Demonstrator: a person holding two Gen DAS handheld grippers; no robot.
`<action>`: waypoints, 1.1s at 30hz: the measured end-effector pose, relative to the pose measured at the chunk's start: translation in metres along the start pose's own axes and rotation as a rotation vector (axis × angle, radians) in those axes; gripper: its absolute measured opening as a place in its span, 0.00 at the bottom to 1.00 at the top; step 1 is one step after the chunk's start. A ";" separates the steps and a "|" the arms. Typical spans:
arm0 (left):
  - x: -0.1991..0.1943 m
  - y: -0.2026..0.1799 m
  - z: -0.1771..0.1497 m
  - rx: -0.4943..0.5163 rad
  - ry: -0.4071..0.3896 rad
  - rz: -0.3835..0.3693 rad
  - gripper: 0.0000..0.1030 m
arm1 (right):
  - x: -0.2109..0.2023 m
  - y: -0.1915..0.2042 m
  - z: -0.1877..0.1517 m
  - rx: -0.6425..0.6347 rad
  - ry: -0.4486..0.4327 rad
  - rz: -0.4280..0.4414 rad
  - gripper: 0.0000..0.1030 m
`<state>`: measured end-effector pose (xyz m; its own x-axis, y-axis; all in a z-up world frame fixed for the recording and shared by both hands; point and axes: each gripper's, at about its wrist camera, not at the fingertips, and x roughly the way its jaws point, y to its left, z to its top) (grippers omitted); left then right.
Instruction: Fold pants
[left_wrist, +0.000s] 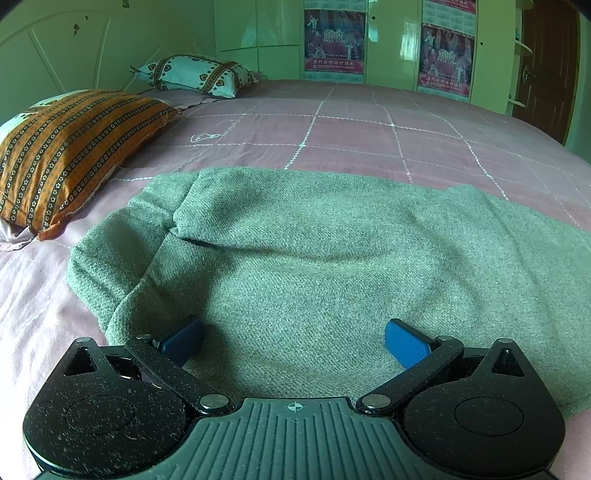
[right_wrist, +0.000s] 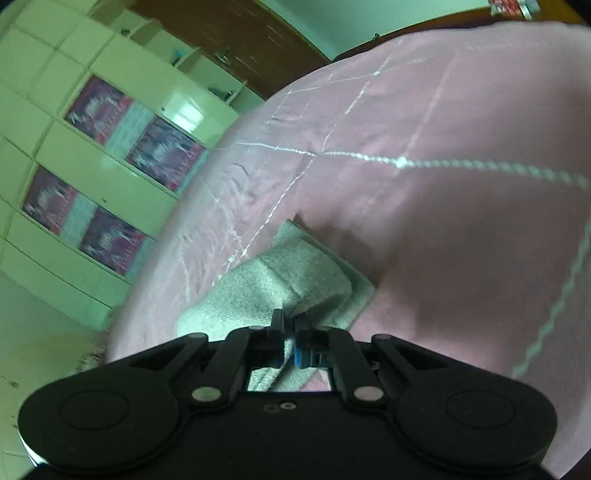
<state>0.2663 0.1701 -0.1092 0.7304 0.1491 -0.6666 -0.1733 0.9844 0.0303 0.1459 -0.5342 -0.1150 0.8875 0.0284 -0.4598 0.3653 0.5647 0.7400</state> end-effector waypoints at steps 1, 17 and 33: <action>0.000 0.000 0.000 0.000 0.000 0.000 1.00 | 0.002 0.006 0.002 -0.012 0.003 -0.008 0.00; 0.001 -0.001 0.000 0.001 -0.004 -0.003 1.00 | 0.006 0.007 0.021 -0.078 0.062 -0.058 0.00; 0.002 -0.001 0.001 0.003 -0.003 -0.002 1.00 | 0.000 -0.007 0.013 0.068 0.047 0.001 0.00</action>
<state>0.2685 0.1693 -0.1101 0.7328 0.1473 -0.6643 -0.1701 0.9849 0.0308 0.1466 -0.5487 -0.1135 0.8746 0.0684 -0.4800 0.3837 0.5074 0.7716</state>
